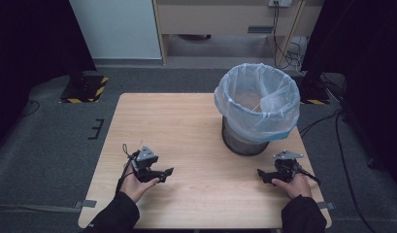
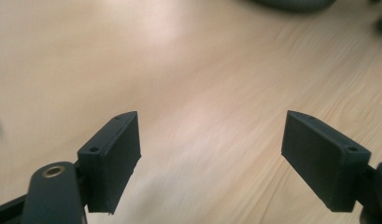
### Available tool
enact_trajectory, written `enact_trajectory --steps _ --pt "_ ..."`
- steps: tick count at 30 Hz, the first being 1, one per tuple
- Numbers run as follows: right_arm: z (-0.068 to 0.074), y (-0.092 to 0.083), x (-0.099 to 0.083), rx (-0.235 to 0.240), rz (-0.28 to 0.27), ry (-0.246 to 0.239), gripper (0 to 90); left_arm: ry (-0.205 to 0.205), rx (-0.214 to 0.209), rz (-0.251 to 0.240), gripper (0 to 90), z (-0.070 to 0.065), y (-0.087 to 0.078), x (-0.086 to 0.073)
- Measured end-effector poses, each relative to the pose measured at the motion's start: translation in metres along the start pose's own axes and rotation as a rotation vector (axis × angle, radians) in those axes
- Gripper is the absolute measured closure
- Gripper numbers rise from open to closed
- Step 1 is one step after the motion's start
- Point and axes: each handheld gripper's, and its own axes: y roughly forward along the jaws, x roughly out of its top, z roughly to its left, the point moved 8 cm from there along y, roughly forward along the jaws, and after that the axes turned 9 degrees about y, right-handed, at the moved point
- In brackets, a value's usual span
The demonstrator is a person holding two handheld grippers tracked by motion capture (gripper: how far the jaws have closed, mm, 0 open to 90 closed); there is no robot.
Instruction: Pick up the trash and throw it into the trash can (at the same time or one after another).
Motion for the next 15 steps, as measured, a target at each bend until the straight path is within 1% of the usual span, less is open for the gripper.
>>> enact_trajectory --steps 1,3,4,7,9,10,11,12,14,15 --pt "0.0 0.0 0.0 0.0 0.0 0.001 0.5 -0.017 0.002 0.031 18.2 0.004 0.001 -0.008" --pt "0.0 0.0 0.0 0.0 0.0 0.0 0.5 -0.006 0.029 0.072 17.1 0.014 0.0 -0.02" --pt "0.0 0.0 0.0 0.0 0.0 0.0 0.5 -0.011 0.04 0.093 16.3 0.018 0.0 -0.025" --pt "0.0 0.0 0.0 0.0 0.0 -0.001 0.5 -0.037 0.052 0.108 15.6 0.024 -0.004 -0.034" --pt "0.0 0.0 0.0 0.0 0.0 0.0 0.5 -0.04 0.083 0.132 13.0 0.029 -0.006 -0.04" --pt "0.0 0.0 0.0 0.0 0.0 0.0 0.5 -0.04 0.083 0.132 12.2 0.029 -0.006 -0.04" --pt "0.0 0.0 0.0 0.0 0.0 0.0 0.5 -0.043 0.109 0.162 12.0 0.035 -0.006 -0.046" --pt "0.0 0.0 0.0 0.0 0.0 0.0 0.5 -0.043 0.109 0.162 12.0 0.035 -0.006 -0.046" --pt "0.0 0.0 0.0 0.0 0.0 0.0 0.5 -0.037 0.133 0.164 9.9 0.041 -0.006 -0.048" --pt "0.0 0.0 0.0 0.0 0.0 0.0 0.5 -0.037 0.133 0.164 9.8 0.041 -0.006 -0.048"
